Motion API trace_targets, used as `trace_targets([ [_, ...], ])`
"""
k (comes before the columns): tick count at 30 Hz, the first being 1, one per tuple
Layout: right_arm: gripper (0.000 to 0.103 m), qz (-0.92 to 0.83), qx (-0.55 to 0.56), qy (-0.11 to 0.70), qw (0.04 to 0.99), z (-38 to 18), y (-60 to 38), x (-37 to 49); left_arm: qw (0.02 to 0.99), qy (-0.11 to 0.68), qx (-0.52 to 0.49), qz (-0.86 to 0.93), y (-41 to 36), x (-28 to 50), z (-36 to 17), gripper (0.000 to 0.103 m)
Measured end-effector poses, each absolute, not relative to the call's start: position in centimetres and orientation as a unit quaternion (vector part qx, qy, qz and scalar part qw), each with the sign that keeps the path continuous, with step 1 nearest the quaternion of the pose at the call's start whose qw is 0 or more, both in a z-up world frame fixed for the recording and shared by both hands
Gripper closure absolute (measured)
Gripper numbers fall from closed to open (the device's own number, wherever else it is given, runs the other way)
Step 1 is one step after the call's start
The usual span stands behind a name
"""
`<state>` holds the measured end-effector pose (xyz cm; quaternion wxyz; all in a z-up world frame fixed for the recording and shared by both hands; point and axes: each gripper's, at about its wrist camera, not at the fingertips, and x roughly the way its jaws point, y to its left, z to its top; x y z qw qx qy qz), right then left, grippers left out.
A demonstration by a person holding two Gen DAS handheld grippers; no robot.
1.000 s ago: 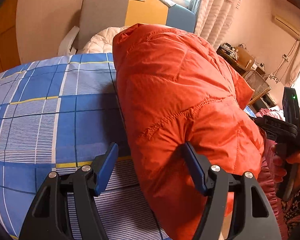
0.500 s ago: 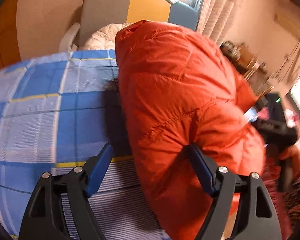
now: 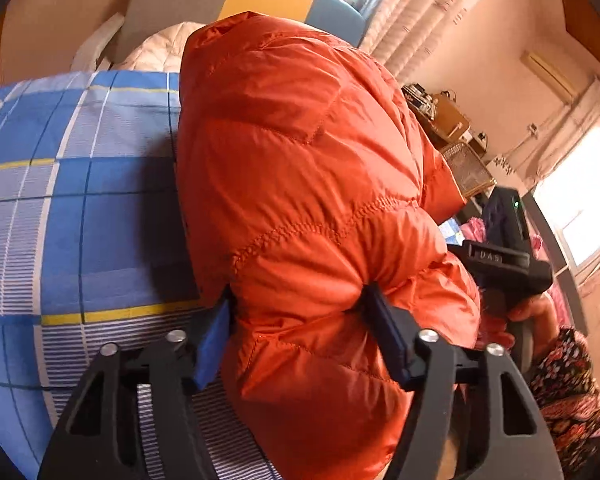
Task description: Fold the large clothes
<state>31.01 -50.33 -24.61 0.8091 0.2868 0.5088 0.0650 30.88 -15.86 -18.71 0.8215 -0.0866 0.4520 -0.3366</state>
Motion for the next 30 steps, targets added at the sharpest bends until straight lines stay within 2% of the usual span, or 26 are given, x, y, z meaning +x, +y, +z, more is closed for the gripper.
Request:
trace_targets([
  [4,0.061,0.050,0.256,0.491,0.831,-23.1,-48.9,30.4,0.835,0.438,-0.070,-0.325,-15.9,30.5,-18.3,0.053],
  [9,0.069,0.047,0.240,0.456,0.856,-21.9,-47.1,29.3,0.853,0.417,-0.058,-0.308,-15.3,29.9,-17.2,0.062],
  [19,0.073,0.068,0.240,0.419,0.873,-20.5,-43.4,29.0,0.887,0.370,-0.019,-0.276,-12.9,29.0,-13.7,0.067],
  [30,0.073,0.115,0.209,0.384,0.892,-19.4,-33.9,34.6,0.921,0.332,-0.024,-0.202,-4.3,31.2,-11.4,0.068],
])
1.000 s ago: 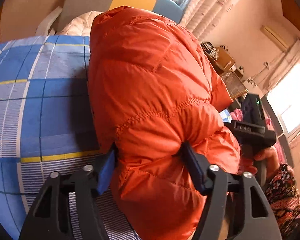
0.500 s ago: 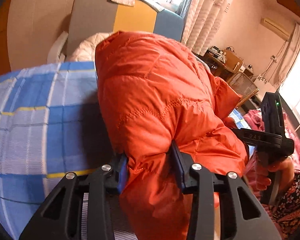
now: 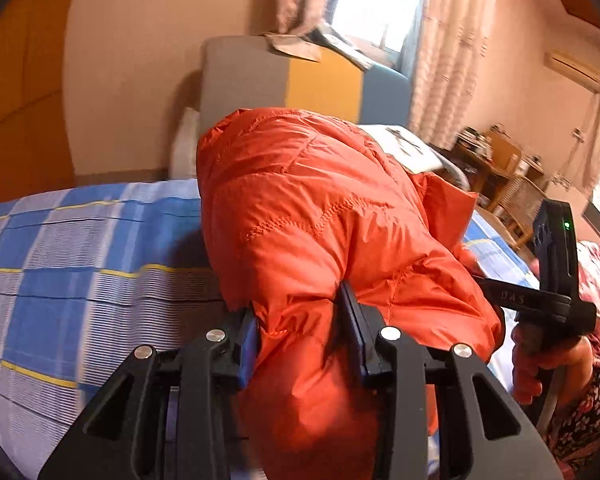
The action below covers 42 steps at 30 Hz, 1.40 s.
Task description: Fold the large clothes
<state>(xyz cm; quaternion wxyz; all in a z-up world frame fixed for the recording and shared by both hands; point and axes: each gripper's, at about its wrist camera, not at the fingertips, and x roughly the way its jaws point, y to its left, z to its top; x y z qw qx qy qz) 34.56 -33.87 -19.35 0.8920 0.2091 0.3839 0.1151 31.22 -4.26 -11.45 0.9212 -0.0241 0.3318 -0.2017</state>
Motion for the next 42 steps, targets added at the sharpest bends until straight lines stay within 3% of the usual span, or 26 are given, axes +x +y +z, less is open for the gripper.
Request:
trace_targets([
  [8,0.073,0.149,0.167,0.355,0.908,-18.0,-25.7,38.6,0.940,0.308,-0.035,-0.146,3.7,34.0,-11.7,0.067],
  [11,0.073,0.127,0.152,0.361,0.911,-19.8,-23.8,39.5,0.935,0.328,-0.028,-0.132,5.5,36.0,-14.1,0.065],
  [13,0.065,0.103,0.146,0.359,0.916,-21.6,-23.7,39.5,0.926,0.355,-0.022,-0.122,6.1,37.1,-17.0,0.060],
  [16,0.053,0.094,0.164,0.360,0.914,-22.2,-24.8,38.8,0.934,0.334,-0.026,-0.120,6.5,35.9,-18.1,0.057],
  [25,0.045,0.070,0.100,0.336,0.934,-18.2,-24.3,36.4,0.936,0.332,-0.051,-0.109,6.8,35.0,-18.3,0.055],
  [33,0.045,0.010,-0.007,0.309,0.951,-14.7,-20.7,37.5,0.927,0.349,-0.066,-0.124,6.9,35.0,-18.4,0.054],
  [42,0.045,-0.047,-0.024,0.329,0.943,-16.0,-20.3,42.0,0.923,0.356,-0.062,-0.128,6.5,34.9,-18.1,0.053],
])
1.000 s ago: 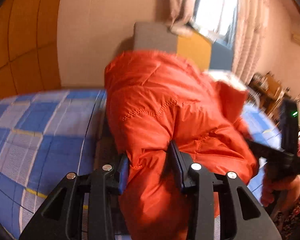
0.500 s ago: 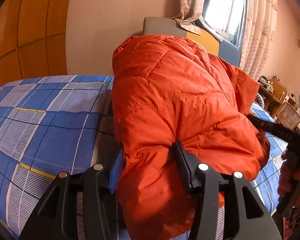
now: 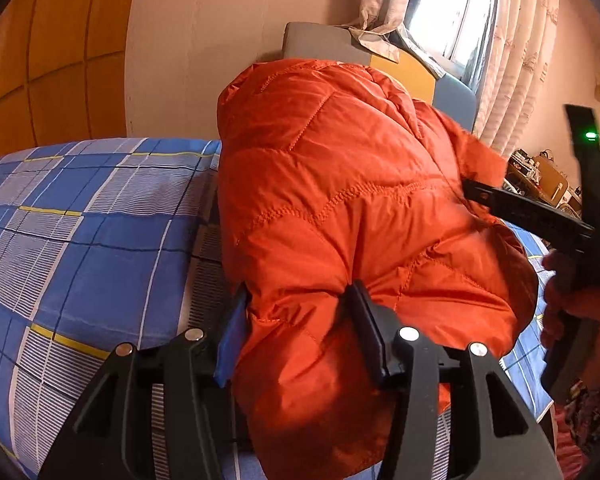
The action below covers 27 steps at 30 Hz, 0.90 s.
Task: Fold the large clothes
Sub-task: 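Lower the jacket bundle onto the bed cover with both tools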
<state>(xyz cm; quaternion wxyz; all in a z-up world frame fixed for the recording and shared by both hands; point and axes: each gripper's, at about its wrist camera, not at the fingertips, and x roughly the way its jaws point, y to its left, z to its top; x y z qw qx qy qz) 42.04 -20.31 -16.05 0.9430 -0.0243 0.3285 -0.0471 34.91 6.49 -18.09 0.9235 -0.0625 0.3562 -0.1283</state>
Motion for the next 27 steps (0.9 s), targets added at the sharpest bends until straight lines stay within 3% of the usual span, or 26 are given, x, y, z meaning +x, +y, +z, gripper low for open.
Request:
trace_targets([
  [3,0.044,-0.080,-0.044,0.355,0.930,-17.4,-20.4,43.3,0.923,0.356,-0.058,-0.131,6.3,35.1,-18.0,0.048],
  [5,0.044,-0.094,-0.021,0.385,0.918,-19.0,-21.4,43.9,0.921,0.360,-0.065,-0.136,6.3,35.4,-18.2,0.039],
  [7,0.044,-0.104,0.007,0.398,0.912,-20.4,-22.6,44.2,0.916,0.365,-0.077,-0.146,6.2,35.7,-18.3,0.036],
  [11,0.044,-0.099,0.000,0.403,0.910,-20.5,-22.7,43.9,0.918,0.367,-0.067,-0.135,5.5,35.4,-18.2,0.036],
  [19,0.042,-0.075,0.032,0.340,0.937,-18.1,-22.5,37.6,0.920,0.359,-0.096,-0.123,6.9,32.9,-18.0,0.032],
  [23,0.036,-0.105,-0.003,0.379,0.919,-20.1,-22.3,37.5,0.919,0.369,-0.079,-0.109,6.5,32.5,-18.5,0.026],
  [27,0.036,-0.102,0.000,0.388,0.916,-20.2,-22.5,37.4,0.921,0.373,-0.054,-0.096,5.9,31.9,-17.9,0.026],
])
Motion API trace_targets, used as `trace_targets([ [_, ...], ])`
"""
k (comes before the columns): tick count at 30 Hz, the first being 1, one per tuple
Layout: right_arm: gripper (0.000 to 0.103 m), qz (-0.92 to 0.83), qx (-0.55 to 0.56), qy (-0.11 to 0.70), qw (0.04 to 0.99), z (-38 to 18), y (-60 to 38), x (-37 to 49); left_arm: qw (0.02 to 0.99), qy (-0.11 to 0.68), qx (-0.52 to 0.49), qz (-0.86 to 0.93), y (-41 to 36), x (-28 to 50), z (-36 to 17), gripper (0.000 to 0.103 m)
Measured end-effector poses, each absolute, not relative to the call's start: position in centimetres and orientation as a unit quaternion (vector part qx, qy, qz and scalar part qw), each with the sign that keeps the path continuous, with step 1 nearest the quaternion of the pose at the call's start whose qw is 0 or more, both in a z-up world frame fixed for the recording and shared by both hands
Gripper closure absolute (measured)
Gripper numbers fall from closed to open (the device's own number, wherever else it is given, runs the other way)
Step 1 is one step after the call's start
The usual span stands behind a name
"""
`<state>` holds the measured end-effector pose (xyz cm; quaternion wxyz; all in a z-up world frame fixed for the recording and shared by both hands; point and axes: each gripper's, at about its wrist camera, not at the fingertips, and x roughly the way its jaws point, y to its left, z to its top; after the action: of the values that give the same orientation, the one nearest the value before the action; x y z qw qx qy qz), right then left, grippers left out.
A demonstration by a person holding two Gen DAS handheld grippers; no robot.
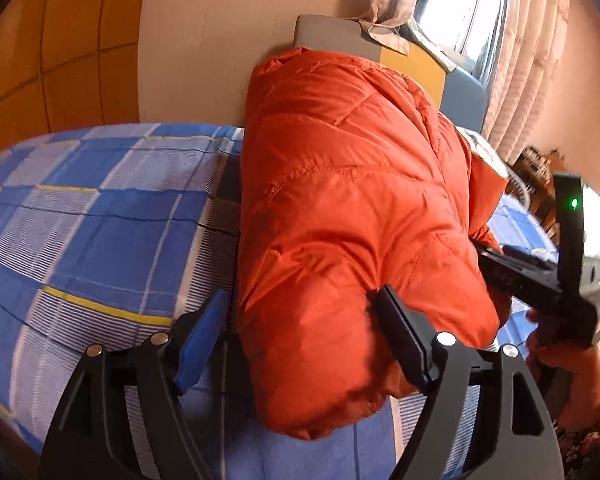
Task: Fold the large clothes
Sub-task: 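Lower the jacket bundle onto the bed cover with both tools, then open both tools and pull them back from the folded jacket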
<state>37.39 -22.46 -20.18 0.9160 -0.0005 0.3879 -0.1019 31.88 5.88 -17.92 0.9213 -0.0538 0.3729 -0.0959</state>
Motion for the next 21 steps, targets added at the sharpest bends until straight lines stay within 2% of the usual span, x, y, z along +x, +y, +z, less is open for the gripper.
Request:
trace_targets([
  [1,0.036,-0.096,0.006,0.384,0.918,-19.8,-22.5,37.0,0.924,0.369,-0.042,-0.090,5.7,31.5,-17.6,0.023],
  [2,0.036,-0.087,0.017,0.375,0.923,-19.0,-22.6,36.2,0.926,0.366,-0.033,-0.087,5.7,31.0,-17.3,0.014],
  [3,0.032,-0.087,0.021,0.368,0.925,-18.6,-22.6,35.4,0.928,0.362,-0.025,-0.079,5.7,30.5,-17.0,0.009],
  [4,0.023,-0.088,0.024,0.358,0.929,-18.0,-22.6,34.4,0.930,0.359,-0.022,-0.073,5.7,30.1,-16.7,0.004],
  [6,0.011,-0.079,0.027,0.343,0.936,-17.1,-22.4,32.8,0.935,0.348,-0.018,-0.070,5.8,28.8,-16.2,0.003],
  [8,0.009,-0.058,0.022,0.331,0.941,-16.4,-21.9,30.9,0.939,0.339,-0.014,-0.060,5.7,27.5,-15.8,0.002],
  [10,0.003,-0.047,0.005,0.330,0.943,-16.1,-21.0,28.9,0.940,0.336,-0.009,-0.052,5.6,26.2,-15.5,0.002],
  [21,0.003,-0.019,-0.004,0.280,0.960,-14.7,-19.1,19.9,0.954,0.297,-0.039,-0.028,8.2,19.3,-13.1,0.002],
])
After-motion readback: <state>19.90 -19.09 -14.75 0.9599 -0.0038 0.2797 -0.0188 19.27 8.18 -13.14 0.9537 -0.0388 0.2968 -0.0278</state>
